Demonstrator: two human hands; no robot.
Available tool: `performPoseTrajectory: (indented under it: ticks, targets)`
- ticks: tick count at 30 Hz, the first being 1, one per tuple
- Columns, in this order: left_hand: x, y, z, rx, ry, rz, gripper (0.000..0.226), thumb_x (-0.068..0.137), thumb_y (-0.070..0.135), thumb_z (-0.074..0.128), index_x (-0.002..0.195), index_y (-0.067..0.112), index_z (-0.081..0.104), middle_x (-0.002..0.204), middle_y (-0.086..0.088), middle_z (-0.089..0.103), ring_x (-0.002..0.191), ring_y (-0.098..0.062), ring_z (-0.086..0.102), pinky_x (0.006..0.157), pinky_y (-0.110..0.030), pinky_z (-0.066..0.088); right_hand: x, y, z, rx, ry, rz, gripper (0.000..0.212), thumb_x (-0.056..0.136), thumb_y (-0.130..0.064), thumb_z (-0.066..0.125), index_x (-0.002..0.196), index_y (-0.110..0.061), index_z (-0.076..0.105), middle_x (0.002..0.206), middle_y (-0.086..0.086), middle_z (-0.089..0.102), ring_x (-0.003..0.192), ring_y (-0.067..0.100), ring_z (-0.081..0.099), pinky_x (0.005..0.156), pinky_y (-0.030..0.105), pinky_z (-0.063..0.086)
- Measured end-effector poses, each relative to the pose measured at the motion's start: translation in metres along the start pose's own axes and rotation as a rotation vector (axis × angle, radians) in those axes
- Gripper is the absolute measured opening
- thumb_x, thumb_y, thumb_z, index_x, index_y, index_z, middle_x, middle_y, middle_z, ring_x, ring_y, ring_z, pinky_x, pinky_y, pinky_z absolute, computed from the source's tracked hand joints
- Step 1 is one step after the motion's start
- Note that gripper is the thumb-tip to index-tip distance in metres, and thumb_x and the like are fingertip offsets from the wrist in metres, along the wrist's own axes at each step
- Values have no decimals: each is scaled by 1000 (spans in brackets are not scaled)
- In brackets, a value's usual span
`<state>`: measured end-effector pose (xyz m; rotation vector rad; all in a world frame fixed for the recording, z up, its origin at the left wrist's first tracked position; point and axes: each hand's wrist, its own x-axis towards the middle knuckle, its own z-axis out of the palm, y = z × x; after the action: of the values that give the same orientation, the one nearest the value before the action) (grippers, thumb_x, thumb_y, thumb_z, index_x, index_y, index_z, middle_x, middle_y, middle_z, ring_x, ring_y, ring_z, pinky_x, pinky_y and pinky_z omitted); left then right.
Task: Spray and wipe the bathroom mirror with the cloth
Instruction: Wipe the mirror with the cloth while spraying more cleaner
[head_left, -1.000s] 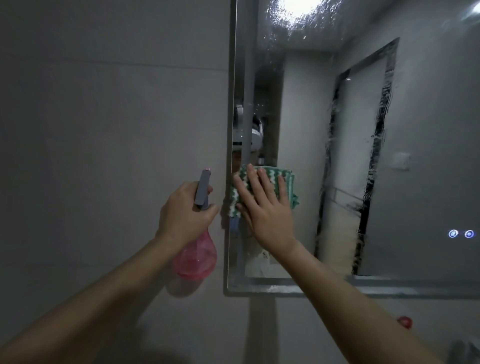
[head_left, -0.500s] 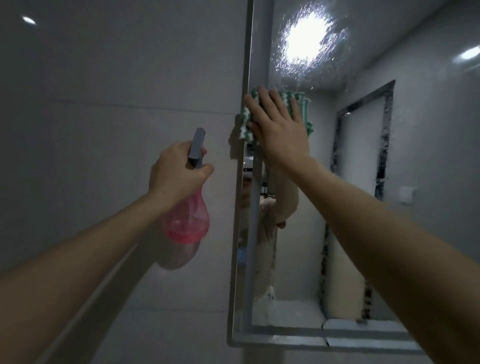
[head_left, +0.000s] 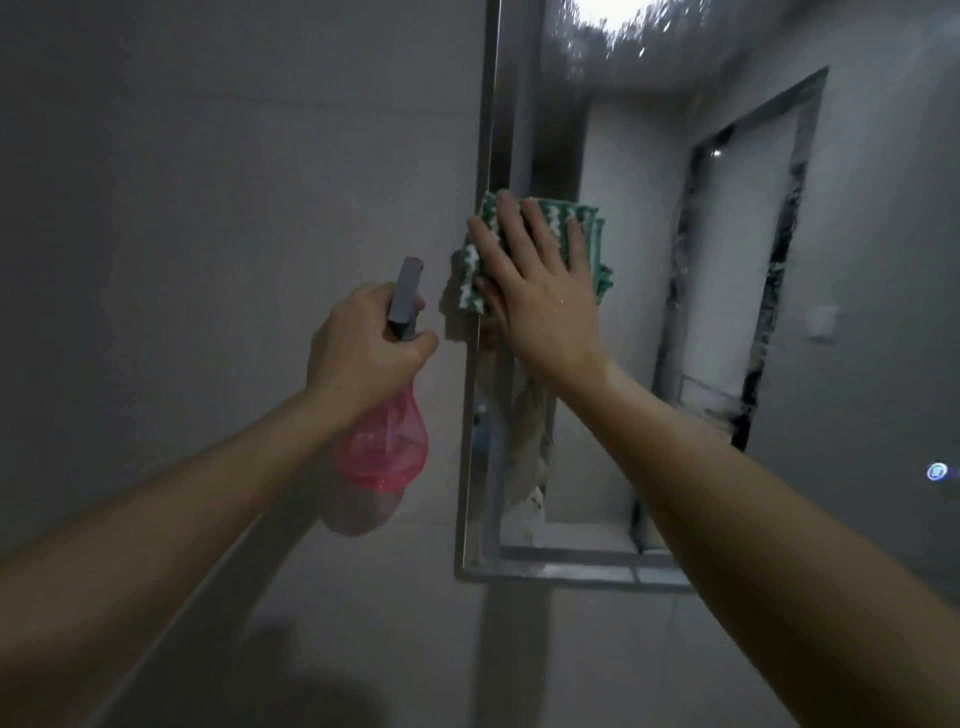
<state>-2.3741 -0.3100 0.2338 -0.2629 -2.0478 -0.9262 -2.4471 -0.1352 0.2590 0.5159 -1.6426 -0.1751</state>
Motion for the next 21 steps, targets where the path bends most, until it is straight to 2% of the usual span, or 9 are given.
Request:
performPoseTrajectory:
  ticks: [4, 9, 12, 14, 18, 21]
  targets:
    - [-35, -17, 12, 2, -53, -54, 31, 61, 35, 52, 90, 26, 59, 91, 1, 60, 84, -25, 60, 70, -32, 47, -66, -27, 10, 0, -4, -38, 45, 101, -37, 39, 143, -21, 42, 149, 9, 37, 138, 29, 32, 112, 54, 21]
    - [-85, -40, 27, 18, -64, -117, 38, 63, 34, 52, 96, 19, 65, 91, 2, 61, 85, -24, 60, 73, -35, 50, -145, -58, 16, 24, -82, -61, 46, 101, -37, 40, 145, -22, 38, 152, 8, 32, 141, 27, 27, 114, 53, 19]
    - [-114, -58, 38, 25, -90, -182, 22, 73, 26, 60, 94, 20, 62, 88, 3, 59, 82, -23, 60, 68, -31, 44, -190, -72, 17, 57, -139, -80, 49, 99, -35, 45, 146, -22, 36, 153, 6, 26, 142, 26, 24, 113, 54, 19]
    - [-128, -67, 47, 46, -102, -224, 23, 77, 19, 63, 100, 19, 64, 93, 1, 61, 85, -22, 60, 71, -29, 42, -215, -78, 19, 73, -174, -95, 52, 98, -32, 49, 146, -22, 34, 154, 5, 22, 143, 24, 21, 114, 54, 18]
    - [-146, -69, 61, 25, -76, -314, 28, 76, 17, 66, 104, 17, 65, 98, 0, 64, 91, -25, 61, 80, -36, 49, -238, -81, 20, 76, -173, -118, 53, 96, -29, 53, 146, -24, 35, 154, 3, 25, 142, 21, 23, 114, 51, 18]
    - [-149, -63, 68, 26, -86, -329, 29, 77, 16, 65, 105, 18, 64, 99, 0, 63, 92, -26, 61, 78, -35, 47, -234, -75, 19, 97, -169, -151, 56, 94, -26, 56, 146, -26, 34, 154, 2, 26, 143, 20, 23, 114, 50, 21]
